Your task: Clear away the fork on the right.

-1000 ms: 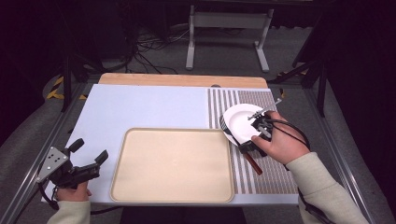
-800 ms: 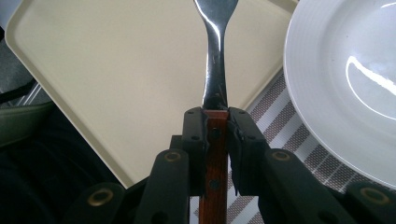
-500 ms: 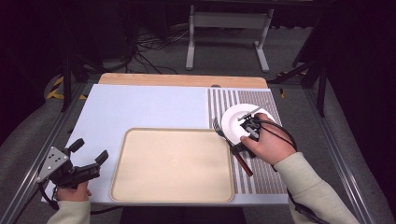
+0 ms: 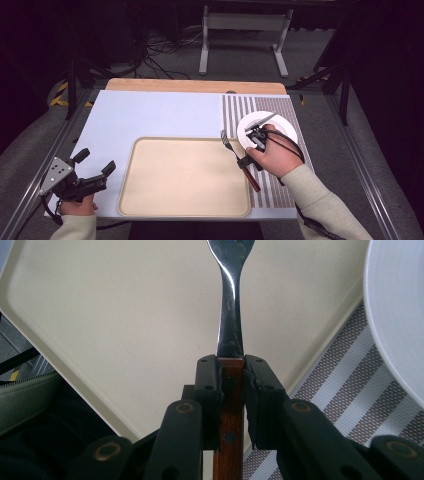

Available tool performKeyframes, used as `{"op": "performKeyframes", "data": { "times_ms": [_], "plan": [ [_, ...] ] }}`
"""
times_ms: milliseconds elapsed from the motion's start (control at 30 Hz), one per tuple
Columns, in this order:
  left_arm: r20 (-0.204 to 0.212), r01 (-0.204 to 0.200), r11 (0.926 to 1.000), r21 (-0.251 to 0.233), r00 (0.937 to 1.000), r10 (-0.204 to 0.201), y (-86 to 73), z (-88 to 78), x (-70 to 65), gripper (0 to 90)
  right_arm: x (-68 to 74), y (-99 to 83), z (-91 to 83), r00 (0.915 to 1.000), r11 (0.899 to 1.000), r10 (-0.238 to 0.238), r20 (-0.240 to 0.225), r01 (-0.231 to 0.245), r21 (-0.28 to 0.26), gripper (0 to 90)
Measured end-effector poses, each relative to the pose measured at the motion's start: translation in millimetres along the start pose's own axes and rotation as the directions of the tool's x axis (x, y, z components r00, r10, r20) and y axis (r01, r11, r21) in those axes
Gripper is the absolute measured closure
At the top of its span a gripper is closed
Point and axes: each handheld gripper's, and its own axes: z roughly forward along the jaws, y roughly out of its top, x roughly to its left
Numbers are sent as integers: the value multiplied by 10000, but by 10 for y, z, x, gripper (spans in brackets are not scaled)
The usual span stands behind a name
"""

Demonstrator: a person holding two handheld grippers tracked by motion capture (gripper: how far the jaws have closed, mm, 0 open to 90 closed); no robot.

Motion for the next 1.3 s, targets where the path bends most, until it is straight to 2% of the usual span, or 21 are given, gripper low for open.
{"op": "performKeyframes", "data": {
  "times_ms": [767,1300],
  "plan": [
    [-5,15,10000,-43,10000,-15,2,-1,1,31,71,41,378,9981,9959,621,60,-624,656,777],
    [27,-4,10000,-3,10000,4,3,-1,1,31,102,74,559,9955,9899,914,267,-938,1067,777]
  ]
}}
